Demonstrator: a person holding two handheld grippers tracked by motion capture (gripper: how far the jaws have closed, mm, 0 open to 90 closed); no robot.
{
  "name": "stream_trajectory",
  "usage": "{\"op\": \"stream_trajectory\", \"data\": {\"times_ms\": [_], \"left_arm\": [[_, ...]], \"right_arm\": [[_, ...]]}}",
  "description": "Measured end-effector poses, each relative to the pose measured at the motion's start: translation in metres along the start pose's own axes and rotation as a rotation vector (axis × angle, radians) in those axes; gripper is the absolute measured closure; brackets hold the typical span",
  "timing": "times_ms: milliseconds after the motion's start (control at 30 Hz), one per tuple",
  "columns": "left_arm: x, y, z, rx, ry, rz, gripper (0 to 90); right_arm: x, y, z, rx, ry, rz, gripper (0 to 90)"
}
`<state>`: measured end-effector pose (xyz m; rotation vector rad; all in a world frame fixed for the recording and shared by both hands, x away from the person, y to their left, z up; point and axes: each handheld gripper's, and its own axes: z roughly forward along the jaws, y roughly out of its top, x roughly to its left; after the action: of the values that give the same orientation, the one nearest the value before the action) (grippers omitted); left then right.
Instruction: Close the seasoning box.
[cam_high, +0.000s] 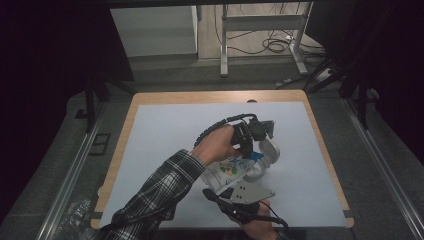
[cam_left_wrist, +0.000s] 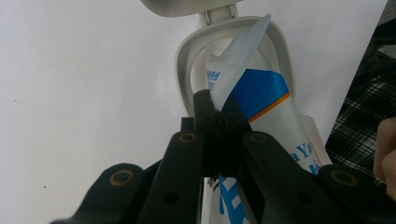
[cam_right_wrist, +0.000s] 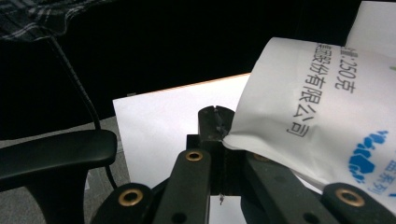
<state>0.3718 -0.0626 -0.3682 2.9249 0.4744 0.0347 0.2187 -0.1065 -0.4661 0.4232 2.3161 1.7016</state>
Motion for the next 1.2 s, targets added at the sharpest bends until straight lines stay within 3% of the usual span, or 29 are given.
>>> {"op": "stream_trajectory", "data": {"times_ms": [1200], "left_arm": [[-0.0004, 0.0018, -0.0022, 0.011, 0.004, -0.005, 89.6]], "right_arm": [[-0.0002, 0.0000, -0.0012, -0.010, -0.002, 0.000, 89.4]]}}
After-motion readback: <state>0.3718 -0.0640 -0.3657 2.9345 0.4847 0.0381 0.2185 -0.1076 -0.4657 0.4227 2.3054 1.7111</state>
